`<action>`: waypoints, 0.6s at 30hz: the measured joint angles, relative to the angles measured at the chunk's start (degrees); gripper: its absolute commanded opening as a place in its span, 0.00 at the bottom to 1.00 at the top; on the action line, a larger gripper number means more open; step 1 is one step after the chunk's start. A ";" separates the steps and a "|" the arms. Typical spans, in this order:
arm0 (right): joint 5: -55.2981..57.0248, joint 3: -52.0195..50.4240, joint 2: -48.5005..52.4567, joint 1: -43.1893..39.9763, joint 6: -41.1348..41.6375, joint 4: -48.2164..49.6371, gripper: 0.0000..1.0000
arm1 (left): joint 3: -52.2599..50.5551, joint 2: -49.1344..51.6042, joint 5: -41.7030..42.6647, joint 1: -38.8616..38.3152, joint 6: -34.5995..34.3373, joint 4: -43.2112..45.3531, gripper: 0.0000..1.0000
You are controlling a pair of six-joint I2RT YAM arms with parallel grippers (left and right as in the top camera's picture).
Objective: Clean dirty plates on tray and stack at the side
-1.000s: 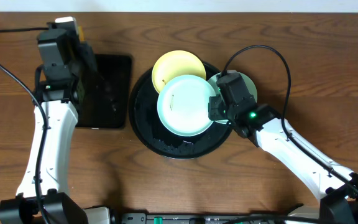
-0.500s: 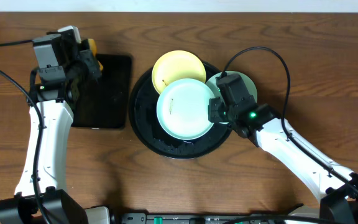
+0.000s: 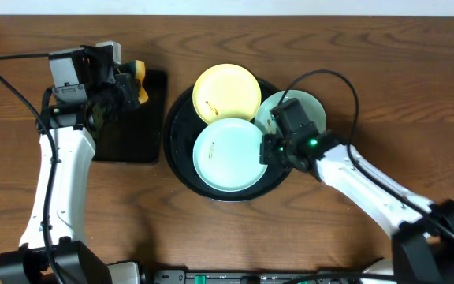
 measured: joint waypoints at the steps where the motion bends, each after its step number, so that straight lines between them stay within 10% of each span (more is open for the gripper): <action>1: -0.15 0.00 1.16 -0.02 0.44 -0.07 0.01 | -0.04 0.00 -0.90 0.00 0.22 0.13 0.07; 18: 1.84 0.00 3.10 0.04 1.84 0.04 0.01 | -0.26 0.00 -4.04 -2.75 0.37 -4.20 0.07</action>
